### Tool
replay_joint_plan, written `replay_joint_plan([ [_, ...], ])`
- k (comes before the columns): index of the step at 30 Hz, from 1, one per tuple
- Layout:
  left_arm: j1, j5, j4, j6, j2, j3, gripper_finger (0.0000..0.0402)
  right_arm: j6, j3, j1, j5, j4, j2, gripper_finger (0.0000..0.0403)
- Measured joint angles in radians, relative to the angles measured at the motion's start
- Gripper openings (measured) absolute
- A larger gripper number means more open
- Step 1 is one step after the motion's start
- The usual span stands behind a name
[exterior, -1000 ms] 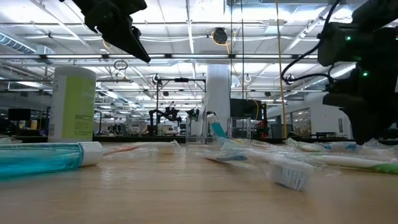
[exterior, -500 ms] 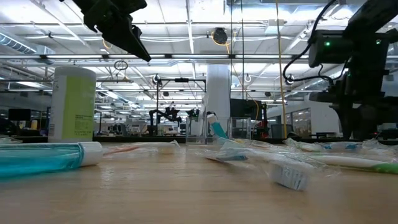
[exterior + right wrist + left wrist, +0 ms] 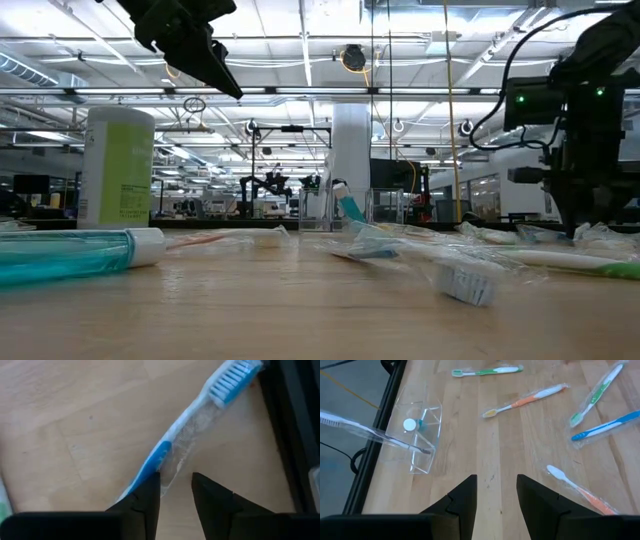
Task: Pick & Place toothbrushing station
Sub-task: Put the top blue toothbrush into the transparent organizer
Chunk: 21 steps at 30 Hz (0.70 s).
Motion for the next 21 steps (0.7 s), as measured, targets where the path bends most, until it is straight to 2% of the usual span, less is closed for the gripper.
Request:
replay_joint_plan([
  [6,0.0,0.0,0.0,0.0,0.0,0.0,0.0145,-0.028,-0.046,-0.026,-0.014,-0.004,0.002,0.0063],
  [11,0.0,-0.002,0.0,0.0,0.0,0.0,0.0145,-0.153,-0.047,-0.026,-0.01,-0.008,-0.018,0.001],
  [16,0.0,-0.002,0.0,0.0,0.0,0.0,0.0145,-0.233,-0.048,-0.019,0.012,0.024,-0.077,0.0006],
  [21,0.0,-0.002,0.0,-0.001,0.0,0.0,0.0145,-0.279,-0.051,0.034,0.036,0.058,-0.175,0.0001],
])
